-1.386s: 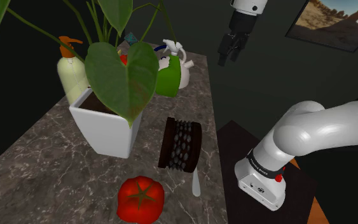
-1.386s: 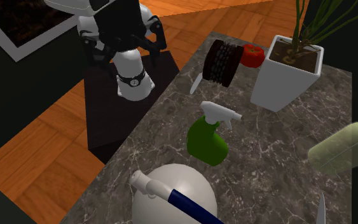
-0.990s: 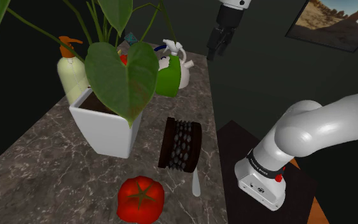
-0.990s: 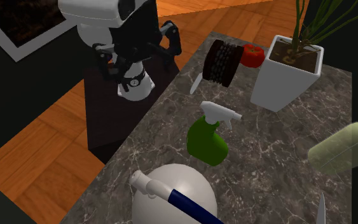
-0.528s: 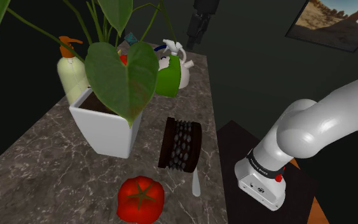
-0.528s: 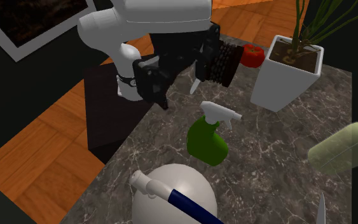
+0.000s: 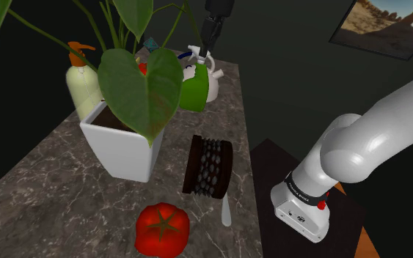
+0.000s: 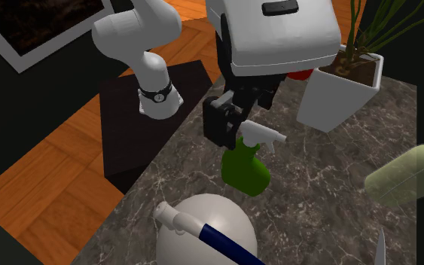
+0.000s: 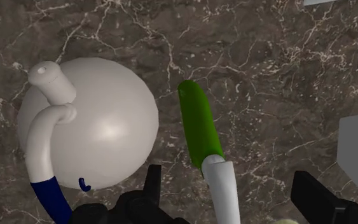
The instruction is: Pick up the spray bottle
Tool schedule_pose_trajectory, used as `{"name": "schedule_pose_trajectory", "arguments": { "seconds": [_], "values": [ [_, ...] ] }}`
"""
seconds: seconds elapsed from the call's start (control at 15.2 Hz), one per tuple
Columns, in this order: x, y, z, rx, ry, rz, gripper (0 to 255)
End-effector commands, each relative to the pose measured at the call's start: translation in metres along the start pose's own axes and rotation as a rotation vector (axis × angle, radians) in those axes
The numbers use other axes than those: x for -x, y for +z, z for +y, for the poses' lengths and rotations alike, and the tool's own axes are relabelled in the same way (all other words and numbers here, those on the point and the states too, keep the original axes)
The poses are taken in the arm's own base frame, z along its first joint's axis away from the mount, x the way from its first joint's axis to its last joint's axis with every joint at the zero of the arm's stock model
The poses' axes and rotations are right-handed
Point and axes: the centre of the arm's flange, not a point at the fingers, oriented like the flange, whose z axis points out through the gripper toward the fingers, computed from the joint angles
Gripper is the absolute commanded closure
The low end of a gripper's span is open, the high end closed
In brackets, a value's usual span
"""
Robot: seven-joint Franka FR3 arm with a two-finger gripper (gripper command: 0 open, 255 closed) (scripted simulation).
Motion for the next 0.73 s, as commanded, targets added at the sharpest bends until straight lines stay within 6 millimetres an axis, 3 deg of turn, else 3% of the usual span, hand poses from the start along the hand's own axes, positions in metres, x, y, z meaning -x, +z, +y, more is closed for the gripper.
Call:
{"name": "schedule_pose_trajectory", "arguments": {
  "seconds": [0.0,0.2,0.26,0.66],
  "values": [
    [0.001,0.0099,0.0007,0.0,-0.001,0.001,0],
    [0.0016,0.0182,0.0011,0.0,-0.001,0.001,0],
    [0.0012,0.0182,0.0016,0.0,-0.001,0.001,255],
    [0.0013,0.0179,0.0016,0.0,-0.001,0.001,255]
  ]
}}
